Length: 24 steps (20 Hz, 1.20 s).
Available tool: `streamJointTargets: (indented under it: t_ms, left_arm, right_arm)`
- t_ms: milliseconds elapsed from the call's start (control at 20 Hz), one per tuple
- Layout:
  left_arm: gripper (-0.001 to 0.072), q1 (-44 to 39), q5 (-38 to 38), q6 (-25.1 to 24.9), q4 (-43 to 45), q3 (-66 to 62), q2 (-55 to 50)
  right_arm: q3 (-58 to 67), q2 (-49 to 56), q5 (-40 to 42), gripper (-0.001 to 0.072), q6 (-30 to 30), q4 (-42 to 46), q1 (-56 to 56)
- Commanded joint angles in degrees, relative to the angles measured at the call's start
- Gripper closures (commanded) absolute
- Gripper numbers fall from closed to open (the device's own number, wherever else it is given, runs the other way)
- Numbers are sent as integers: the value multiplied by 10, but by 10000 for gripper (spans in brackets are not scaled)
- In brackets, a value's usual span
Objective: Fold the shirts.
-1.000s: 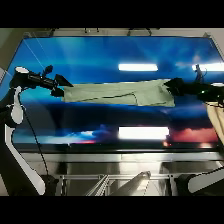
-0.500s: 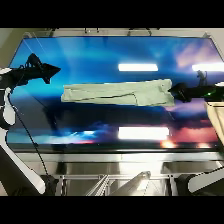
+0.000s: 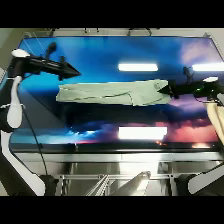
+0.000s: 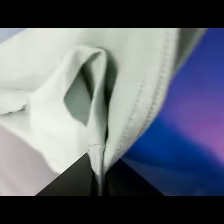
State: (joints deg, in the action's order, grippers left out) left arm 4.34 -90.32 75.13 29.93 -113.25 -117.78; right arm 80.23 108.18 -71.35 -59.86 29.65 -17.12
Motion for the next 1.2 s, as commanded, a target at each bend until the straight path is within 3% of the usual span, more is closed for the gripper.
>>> streamJointTargets:
  t_ms: [0, 200, 450, 600, 750, 850, 1000, 1150]
  left_arm:
    - [712, -116, 68, 19, 160, 32, 24]
    - [710, -246, 198, 66, 275, 49, 1]
    - [710, -332, 168, 110, 286, -70, -113]
    - [709, -353, 179, 118, 280, -57, -125]
    - [705, -343, 179, 105, 181, -49, -118]
    - [689, -311, 152, 44, 45, -49, -86]
    - [690, -221, 73, -6, -120, -49, 2]
    - [690, -108, 26, -20, -160, -47, 103]
  right_arm:
    - [6, -54, -101, 690, -2, -2, -15]
    - [7, -145, -116, 690, -10, -3, -15]
    - [7, -224, -117, 690, -17, -3, 0]
    - [7, -257, -116, 690, -17, -6, 13]
    - [10, -266, -112, 690, -33, -5, 51]
    - [10, -264, -74, 690, -32, 3, 103]
    - [10, -246, 37, 690, -32, 21, 207]
    - [14, -193, 208, 689, -30, 29, 334]
